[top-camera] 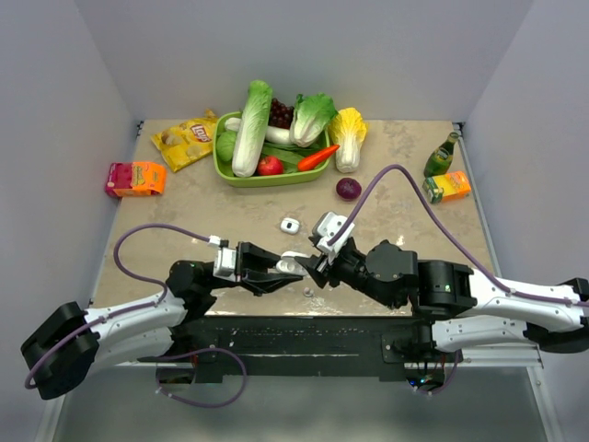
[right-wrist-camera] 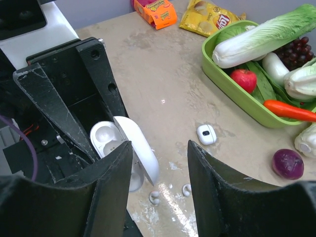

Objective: Insert the wireless bluetooth earbuds into the charging case
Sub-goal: Adjust the charging case, then pick up the earbud from the center of the board, then place the earbud in the charging case.

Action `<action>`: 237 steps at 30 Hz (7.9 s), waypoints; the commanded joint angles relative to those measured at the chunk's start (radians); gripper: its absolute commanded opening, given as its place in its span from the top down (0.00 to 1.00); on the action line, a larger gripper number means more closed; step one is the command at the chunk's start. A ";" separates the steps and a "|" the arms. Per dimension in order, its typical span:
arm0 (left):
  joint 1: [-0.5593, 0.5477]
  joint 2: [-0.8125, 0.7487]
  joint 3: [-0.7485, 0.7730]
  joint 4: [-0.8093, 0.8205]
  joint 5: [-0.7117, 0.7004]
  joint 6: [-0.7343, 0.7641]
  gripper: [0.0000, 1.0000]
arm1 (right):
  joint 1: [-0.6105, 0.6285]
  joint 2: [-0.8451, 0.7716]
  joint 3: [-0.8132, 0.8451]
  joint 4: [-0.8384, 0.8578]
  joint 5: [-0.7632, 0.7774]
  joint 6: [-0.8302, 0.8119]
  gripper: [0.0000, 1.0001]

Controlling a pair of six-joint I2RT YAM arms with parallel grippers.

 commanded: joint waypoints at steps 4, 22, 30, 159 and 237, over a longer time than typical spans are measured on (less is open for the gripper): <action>0.002 -0.029 -0.015 0.176 0.050 -0.017 1.00 | -0.043 -0.002 0.024 0.009 0.013 0.040 0.49; 0.002 -0.095 -0.183 0.237 -0.256 -0.019 1.00 | -0.065 -0.234 -0.248 0.143 0.246 0.287 0.34; 0.001 -0.213 -0.256 0.246 -0.299 -0.040 1.00 | -0.293 -0.033 -0.461 0.199 -0.065 0.604 0.42; -0.006 -0.234 -0.382 0.272 -0.312 -0.082 1.00 | -0.229 0.467 -0.487 0.279 -0.089 0.557 0.67; -0.001 -0.033 -0.171 0.268 0.162 -0.338 1.00 | -0.177 -0.004 -0.022 -0.233 -0.980 -0.046 1.00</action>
